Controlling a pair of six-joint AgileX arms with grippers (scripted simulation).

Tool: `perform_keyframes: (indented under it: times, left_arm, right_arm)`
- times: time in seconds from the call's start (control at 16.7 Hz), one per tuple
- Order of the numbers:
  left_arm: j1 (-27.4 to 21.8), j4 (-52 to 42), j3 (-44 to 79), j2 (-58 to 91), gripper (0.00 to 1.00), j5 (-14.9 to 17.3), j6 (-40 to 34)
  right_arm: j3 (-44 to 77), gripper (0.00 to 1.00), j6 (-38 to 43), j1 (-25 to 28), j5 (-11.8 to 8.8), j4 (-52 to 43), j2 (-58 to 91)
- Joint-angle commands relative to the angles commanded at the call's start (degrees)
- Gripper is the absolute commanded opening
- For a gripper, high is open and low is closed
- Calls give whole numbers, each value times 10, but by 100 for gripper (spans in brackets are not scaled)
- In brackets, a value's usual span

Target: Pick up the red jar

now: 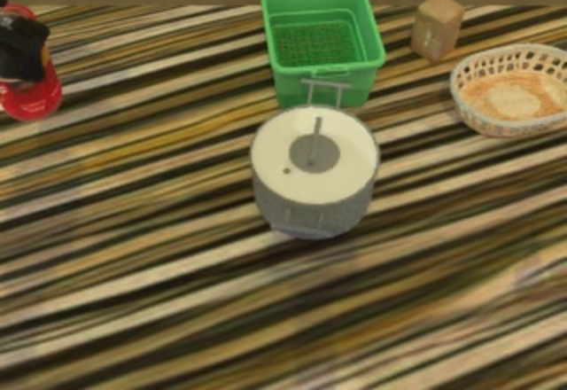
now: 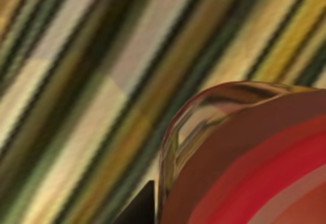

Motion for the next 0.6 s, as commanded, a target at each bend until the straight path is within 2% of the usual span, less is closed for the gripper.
perform_keyframes:
  times: [0.3,0.42,0.6]
  left_arm:
    - [-7,3,-2,0,0,-3,-7]
    - [-20,16,-17,-7,0,-12,-38]
    - [-56,49,-61,-24,0,-37,-122]
  right_arm:
    - [0,100,0,0,0,0,0]
    - [0,100,0,0,0,0,0]
    - [0,100,0,0,0,0,0]
